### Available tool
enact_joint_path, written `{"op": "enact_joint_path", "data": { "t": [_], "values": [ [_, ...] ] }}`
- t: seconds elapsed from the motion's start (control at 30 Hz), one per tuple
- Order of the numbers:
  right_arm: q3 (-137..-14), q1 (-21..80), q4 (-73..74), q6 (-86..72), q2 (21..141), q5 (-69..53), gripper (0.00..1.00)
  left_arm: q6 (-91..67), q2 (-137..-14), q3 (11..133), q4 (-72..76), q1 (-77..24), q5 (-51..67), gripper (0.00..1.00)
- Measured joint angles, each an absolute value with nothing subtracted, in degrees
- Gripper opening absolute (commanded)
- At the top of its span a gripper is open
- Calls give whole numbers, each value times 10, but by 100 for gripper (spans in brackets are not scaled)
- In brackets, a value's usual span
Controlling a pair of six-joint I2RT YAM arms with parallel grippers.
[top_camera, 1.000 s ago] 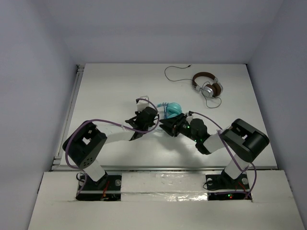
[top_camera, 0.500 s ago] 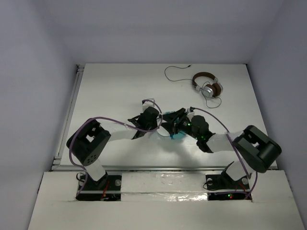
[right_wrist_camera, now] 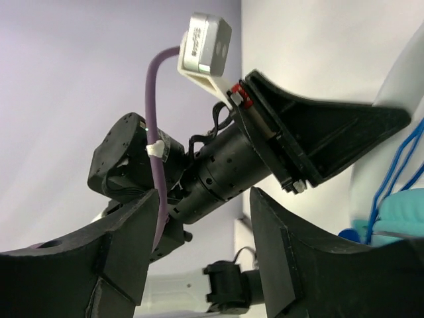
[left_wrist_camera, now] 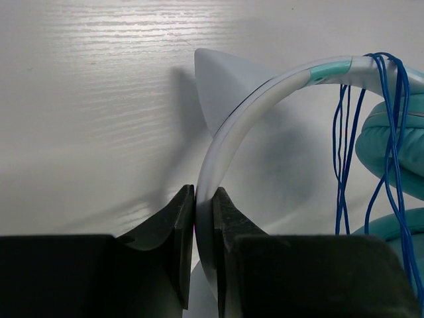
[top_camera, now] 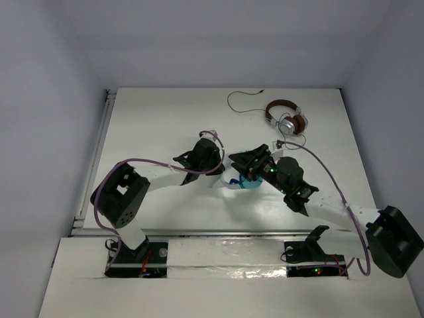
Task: Wrap the headphones
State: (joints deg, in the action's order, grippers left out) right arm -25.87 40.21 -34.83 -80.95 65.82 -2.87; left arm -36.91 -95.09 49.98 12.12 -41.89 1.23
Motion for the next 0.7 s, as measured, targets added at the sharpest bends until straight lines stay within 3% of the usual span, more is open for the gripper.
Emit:
{"op": "enact_joint_path", "data": {
  "t": [0.27,0.33,0.37,0.4,0.47,0.7],
  "values": [
    [-322,402,-234,-724,615,27,58,-361,-951,500,89,-412,36,0],
    [-340,402,-219,-703,616,31,49,-358,-951,500,85,-408,44,0],
    [-348,402,-213,-693,616,32,30,-356,-951,500,84,-406,47,0],
    [-353,402,-208,-681,615,35,19,-354,-951,500,82,-403,51,0],
    [-359,402,-195,-664,610,44,7,-350,-951,500,78,-395,60,0],
    [-373,402,-114,-554,552,82,3,-323,-940,501,51,-378,4,0]
  ]
}}
